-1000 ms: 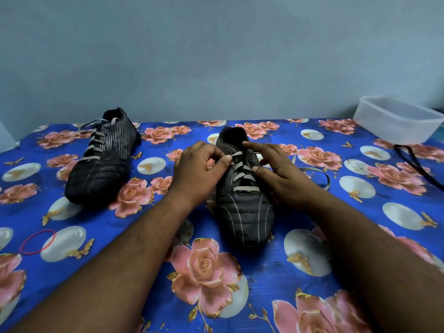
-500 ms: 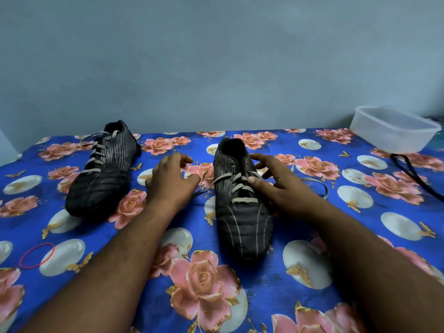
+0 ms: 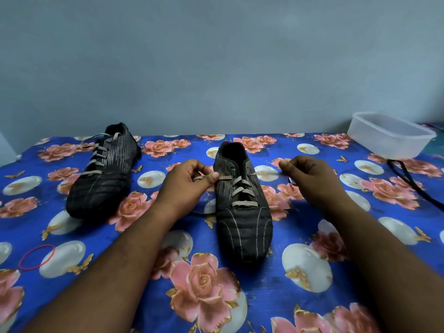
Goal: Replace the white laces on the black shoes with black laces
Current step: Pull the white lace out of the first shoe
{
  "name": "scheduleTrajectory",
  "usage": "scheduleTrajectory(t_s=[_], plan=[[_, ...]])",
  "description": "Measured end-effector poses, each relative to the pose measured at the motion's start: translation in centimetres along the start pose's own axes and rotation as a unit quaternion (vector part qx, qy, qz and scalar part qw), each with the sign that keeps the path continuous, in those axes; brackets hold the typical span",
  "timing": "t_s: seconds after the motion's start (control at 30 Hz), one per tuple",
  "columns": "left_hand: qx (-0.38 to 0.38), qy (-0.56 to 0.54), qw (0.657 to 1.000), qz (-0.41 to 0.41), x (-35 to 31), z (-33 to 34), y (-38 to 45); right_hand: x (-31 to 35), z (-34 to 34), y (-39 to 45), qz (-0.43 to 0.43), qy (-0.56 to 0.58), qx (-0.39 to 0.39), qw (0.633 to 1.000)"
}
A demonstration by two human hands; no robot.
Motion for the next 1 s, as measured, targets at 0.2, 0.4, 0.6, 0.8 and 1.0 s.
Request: scheduleTrajectory(t_s=[0.2,0.4,0.6,0.8,1.0], plan=[[-0.119,0.230,0.966,0.005,0.4,-2.8,0.4,1.4,-0.3,-0.2,-0.134,-0.180,-0.106,0.969],[0.012,0.161,0.975,0.150,-3.1,1.4,-1.1,5.9,3.7,-2.8,-0.280,-0.152,-0.017,0.948],[0.102,0.114,0.980,0.127,-2.2,3.6,-1.5,5.7,4.5,-2.7,-0.270,-0.141,0.006,0.953],[0.102,0.121,0.981,0.117,-2.0,3.6,-1.5,5.0,5.4,-2.7,-0.189,-0.062,0.064,0.978],[0.101,0.120,0.980,0.124,-1.9,3.6,-1.3,3.6,6.9,-3.3,-0.037,0.093,0.174,0.980]])
Point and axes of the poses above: each hand's wrist, its own y-axis towards the middle knuckle, its own z-axis out of the palm, x = y × z, the point moved 8 cm from there along y, towards the middle knuckle, and after that the axes turned 2 degrees about -x, right-handed, at the moved point
